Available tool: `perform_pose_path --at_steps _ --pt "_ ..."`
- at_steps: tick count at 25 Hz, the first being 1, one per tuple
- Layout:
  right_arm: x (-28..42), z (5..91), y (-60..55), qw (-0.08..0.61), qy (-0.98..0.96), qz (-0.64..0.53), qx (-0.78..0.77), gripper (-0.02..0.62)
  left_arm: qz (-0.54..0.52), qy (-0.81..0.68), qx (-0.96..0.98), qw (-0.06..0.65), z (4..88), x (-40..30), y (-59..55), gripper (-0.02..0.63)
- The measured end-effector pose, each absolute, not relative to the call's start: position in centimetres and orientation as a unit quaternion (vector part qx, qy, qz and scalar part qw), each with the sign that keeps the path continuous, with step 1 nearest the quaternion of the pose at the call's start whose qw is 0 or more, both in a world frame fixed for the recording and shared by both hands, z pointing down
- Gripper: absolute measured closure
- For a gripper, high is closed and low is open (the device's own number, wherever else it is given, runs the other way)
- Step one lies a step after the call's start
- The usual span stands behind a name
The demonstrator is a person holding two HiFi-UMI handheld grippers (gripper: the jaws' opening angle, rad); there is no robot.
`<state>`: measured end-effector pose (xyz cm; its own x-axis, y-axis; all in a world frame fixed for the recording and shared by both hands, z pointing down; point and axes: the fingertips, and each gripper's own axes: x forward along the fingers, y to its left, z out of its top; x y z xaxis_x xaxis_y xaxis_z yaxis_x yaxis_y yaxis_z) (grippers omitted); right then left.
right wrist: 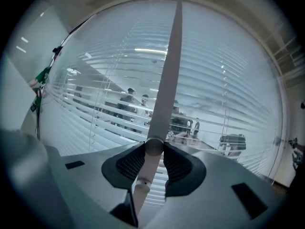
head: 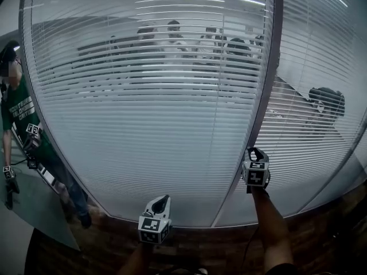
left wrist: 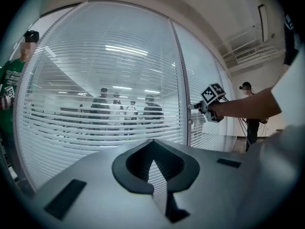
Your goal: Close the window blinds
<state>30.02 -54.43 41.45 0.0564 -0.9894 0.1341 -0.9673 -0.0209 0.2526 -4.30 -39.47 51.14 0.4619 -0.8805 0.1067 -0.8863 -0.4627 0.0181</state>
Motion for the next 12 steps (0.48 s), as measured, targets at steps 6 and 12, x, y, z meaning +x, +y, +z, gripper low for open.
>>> perform_pose_path --at_steps 6,12 --pt "29.52 41.64 -54.36 0.231 -0.666 -0.128 0.697 0.468 0.04 -0.514 0.856 0.037 51.01 -4.19 -39.19 0.611" --pt "29.24 41.72 -54.34 0.33 -0.629 -0.223 0.668 0.468 0.046 -0.511 0.858 0.033 51.41 -4.0 -39.44 0.611"
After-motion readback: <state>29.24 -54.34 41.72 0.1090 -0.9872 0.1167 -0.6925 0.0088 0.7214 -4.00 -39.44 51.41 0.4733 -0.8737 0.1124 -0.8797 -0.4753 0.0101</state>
